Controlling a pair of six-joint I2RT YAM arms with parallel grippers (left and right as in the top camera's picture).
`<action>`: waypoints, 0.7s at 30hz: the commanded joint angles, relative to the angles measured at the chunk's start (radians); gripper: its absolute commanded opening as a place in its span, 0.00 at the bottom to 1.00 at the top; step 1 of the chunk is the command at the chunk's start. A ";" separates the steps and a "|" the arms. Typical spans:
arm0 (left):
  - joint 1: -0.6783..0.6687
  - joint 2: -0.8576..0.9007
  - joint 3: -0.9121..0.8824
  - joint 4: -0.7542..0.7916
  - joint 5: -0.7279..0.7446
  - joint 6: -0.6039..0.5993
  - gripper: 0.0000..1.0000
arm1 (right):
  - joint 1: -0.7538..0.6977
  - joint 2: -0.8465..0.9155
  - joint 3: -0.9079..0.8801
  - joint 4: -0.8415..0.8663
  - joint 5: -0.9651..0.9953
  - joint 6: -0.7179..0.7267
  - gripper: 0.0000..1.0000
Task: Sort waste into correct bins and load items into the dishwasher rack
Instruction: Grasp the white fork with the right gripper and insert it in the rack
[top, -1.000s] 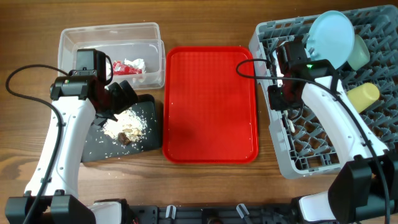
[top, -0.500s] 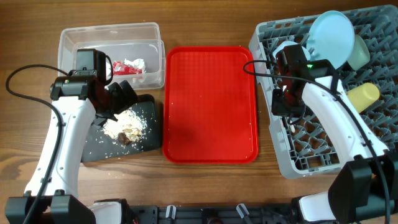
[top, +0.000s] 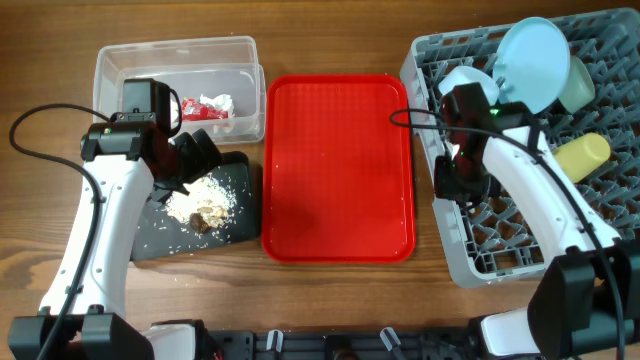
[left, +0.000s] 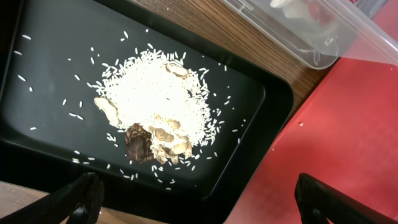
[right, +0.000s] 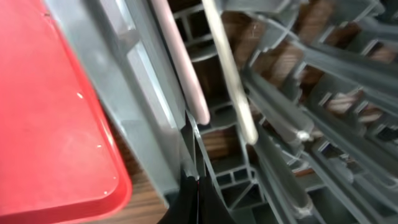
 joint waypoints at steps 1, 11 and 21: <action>0.005 -0.016 0.003 -0.001 -0.012 -0.003 1.00 | 0.002 0.011 -0.022 0.045 -0.043 0.008 0.04; 0.005 -0.016 0.003 -0.001 -0.013 -0.003 1.00 | 0.001 0.011 -0.018 0.125 -0.065 0.007 0.04; -0.104 -0.020 0.003 0.130 0.056 0.215 1.00 | -0.105 -0.166 0.170 0.209 -0.167 -0.125 0.64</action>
